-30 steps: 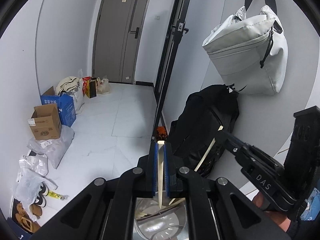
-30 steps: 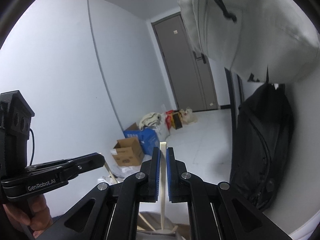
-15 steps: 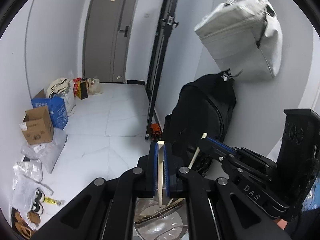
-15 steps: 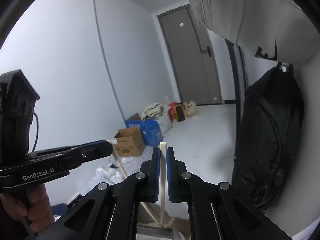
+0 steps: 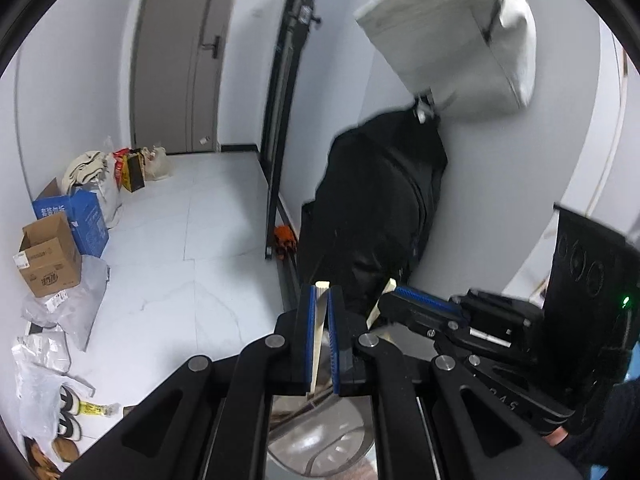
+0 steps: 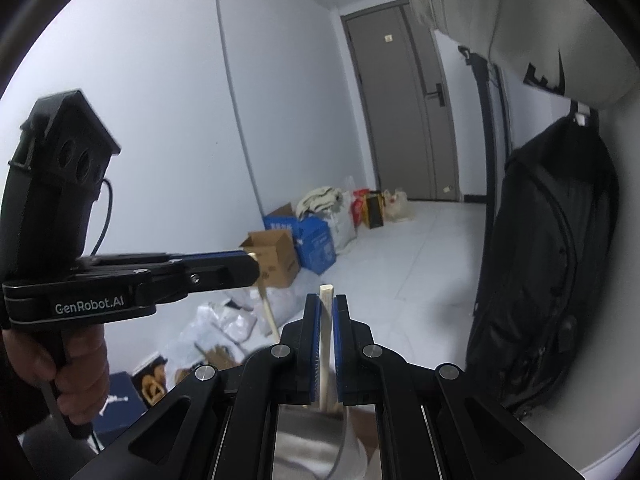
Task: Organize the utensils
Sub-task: 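Carry both held chopsticks up over the utensil holder opening, then open both tools to drop the chopsticks into the holder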
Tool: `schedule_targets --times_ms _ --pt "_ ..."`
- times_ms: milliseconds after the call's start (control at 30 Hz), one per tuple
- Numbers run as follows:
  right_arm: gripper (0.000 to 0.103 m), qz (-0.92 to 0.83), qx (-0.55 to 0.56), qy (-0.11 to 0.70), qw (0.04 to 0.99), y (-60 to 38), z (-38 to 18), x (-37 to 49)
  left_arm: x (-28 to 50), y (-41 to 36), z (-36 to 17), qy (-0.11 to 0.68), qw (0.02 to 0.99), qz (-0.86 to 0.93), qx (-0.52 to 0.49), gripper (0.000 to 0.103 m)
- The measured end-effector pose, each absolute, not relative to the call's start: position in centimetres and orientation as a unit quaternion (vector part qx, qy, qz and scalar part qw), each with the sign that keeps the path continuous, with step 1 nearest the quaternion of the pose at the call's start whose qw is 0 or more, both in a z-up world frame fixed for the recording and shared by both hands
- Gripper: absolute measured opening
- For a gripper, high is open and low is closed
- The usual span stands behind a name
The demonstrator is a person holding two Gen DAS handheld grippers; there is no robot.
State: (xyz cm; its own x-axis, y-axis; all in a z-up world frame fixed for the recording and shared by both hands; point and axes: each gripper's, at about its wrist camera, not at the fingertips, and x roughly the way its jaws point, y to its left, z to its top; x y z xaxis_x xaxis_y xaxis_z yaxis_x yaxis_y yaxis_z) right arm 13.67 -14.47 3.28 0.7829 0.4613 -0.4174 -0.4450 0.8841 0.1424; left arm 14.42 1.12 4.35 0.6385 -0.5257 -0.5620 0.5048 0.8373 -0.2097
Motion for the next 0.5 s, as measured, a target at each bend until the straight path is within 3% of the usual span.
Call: schedule_targets --times_ms 267,333,400,467,500 --pt "0.006 0.255 0.022 0.241 0.936 -14.8 2.9 13.3 14.2 1.3 4.5 0.344 0.889 -0.302 -0.028 0.004" --pt "0.014 0.259 0.036 0.245 0.934 -15.2 2.9 13.1 14.1 1.6 5.0 0.346 0.89 -0.294 -0.035 0.013" --pt "0.044 0.25 0.047 0.247 0.935 -15.9 3.1 12.8 13.7 2.0 5.2 0.34 0.893 -0.291 -0.043 0.022" --pt "0.053 0.245 0.061 0.24 0.937 -16.7 3.1 12.0 13.3 2.4 5.6 0.337 0.896 -0.286 -0.053 0.045" --pt "0.053 0.241 0.068 0.238 0.938 -17.1 3.1 11.6 13.0 2.6 5.7 0.331 0.899 -0.279 -0.059 0.047"
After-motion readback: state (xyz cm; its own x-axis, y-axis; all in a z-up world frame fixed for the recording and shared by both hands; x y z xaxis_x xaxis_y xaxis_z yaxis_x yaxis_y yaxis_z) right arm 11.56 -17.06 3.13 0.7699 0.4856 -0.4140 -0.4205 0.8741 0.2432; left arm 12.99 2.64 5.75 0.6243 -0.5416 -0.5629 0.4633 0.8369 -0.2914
